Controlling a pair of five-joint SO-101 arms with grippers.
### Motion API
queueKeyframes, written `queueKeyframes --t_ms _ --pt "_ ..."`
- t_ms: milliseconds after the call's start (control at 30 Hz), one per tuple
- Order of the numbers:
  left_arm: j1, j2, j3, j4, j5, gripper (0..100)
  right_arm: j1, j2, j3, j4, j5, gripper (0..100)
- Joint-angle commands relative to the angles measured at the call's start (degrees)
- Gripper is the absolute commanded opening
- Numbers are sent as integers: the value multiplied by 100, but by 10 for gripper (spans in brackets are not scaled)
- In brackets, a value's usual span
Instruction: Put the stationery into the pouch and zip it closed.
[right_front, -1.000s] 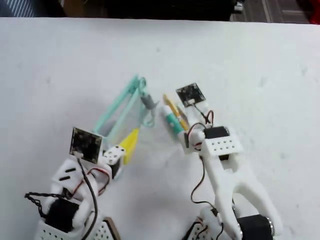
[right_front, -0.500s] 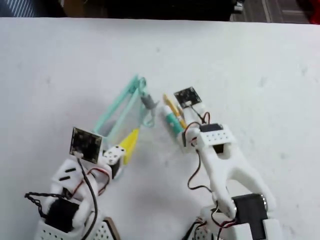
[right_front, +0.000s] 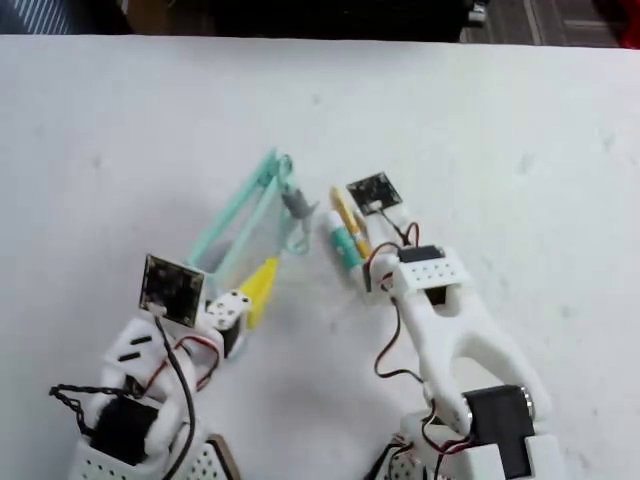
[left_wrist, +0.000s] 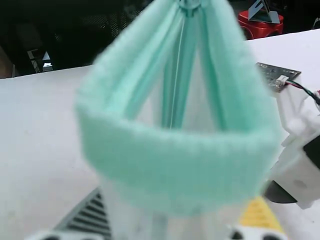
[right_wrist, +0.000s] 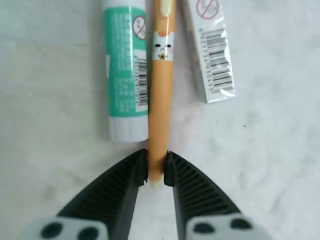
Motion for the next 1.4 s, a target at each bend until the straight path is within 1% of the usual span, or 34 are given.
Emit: queueKeyframes --t_ms 0,133,233,333,500,533,600,667,733,867,967,1133,1233,1300,1367 --pt "-40 22 -35 -105 -26 218 -4 -13 -255 -92 26 21" --pt "-40 22 -35 -105 -26 218 224 -22 -246 -92 9 19" --pt "-40 22 -35 -105 -26 218 585 -75 -246 -84 18 19" --pt "-40 22 -35 -105 -26 218 1174 -163 -299 -92 26 19" --pt "-22 22 -26 -114 -26 218 2132 -875 -334 -92 62 19" --pt "-13 22 -26 -114 -26 218 2316 -989 -325 -84 193 19" --pt "-13 22 -26 -114 -26 218 2545 -1156 -281 -22 703 19" --pt "-4 22 -26 -114 -26 218 2607 -1191 -255 180 1099 19" --pt "4 22 -26 -114 -26 218 2633 -1182 -246 409 1292 19" --pt "4 22 -26 -105 -18 218 3002 -1218 -281 497 1336 19" --pt "4 22 -26 -105 -18 218 3284 -1156 -273 224 1327 19" --pt "4 22 -26 -97 -18 218 3327 -796 -290 277 1415 19" --pt "4 22 -26 -97 -18 218 3336 -488 -264 338 1908 22" --pt "-13 22 -26 -97 -18 218 3336 -295 -273 497 2084 28" --pt "-13 22 -26 -105 -18 218 3415 -207 -290 523 1943 74"
